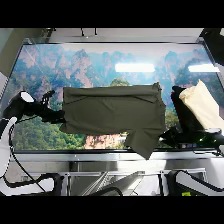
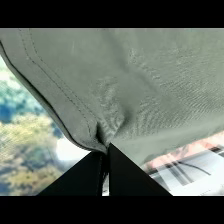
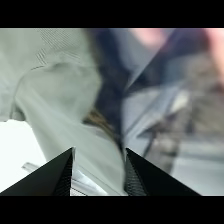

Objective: Fold the shirts.

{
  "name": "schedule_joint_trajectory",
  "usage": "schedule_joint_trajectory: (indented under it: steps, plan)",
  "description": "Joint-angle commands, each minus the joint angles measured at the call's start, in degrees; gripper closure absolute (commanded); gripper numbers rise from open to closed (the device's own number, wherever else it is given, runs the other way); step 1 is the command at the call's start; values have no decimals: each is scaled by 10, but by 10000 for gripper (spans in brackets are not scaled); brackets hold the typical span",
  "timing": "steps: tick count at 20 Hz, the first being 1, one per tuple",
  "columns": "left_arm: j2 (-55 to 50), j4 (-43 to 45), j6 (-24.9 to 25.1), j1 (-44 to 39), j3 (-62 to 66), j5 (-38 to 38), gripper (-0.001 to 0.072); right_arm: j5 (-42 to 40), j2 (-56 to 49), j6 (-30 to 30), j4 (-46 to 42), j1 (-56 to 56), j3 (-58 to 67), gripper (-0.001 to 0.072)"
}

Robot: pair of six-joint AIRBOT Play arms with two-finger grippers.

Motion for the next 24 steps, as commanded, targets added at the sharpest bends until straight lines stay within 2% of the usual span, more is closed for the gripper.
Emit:
schedule_joint_trajectory:
  steps: [1,5,8,9,10,11,14,16,18,19,21,24]
  plan:
    - [0,-3,4,1,3,2,691,-63,-2,-36,60,46,-42,347]
    - [0,-3,5,1,3,2,691,-94,-4,-54,93,93,-42,348]
    - [0,-2,11,1,3,-2,692,-79,-3,-61,109,98,-41,351]
    - [0,2,17,1,3,-7,692,-65,-3,-62,109,98,-41,402]
    - [0,2,27,1,3,-16,691,-41,-3,-70,109,98,-40,606]
    - [0,2,36,1,3,-29,692,-14,-2,-72,109,98,-38,691]
    - [0,78,31,13,3,-71,691,47,18,-72,82,92,-26,690]
    - [0,132,19,38,3,-97,692,42,42,-24,24,80,-25,691]
    - [0,131,6,76,3,-108,691,54,60,9,-29,77,-25,691]
    - [0,131,5,93,3,-114,692,71,68,6,-25,78,-25,691]
    - [0,131,5,112,3,-129,691,108,94,-20,53,81,-24,690]
    - [0,130,4,114,19,-135,691,92,113,-60,178,102,26,691]
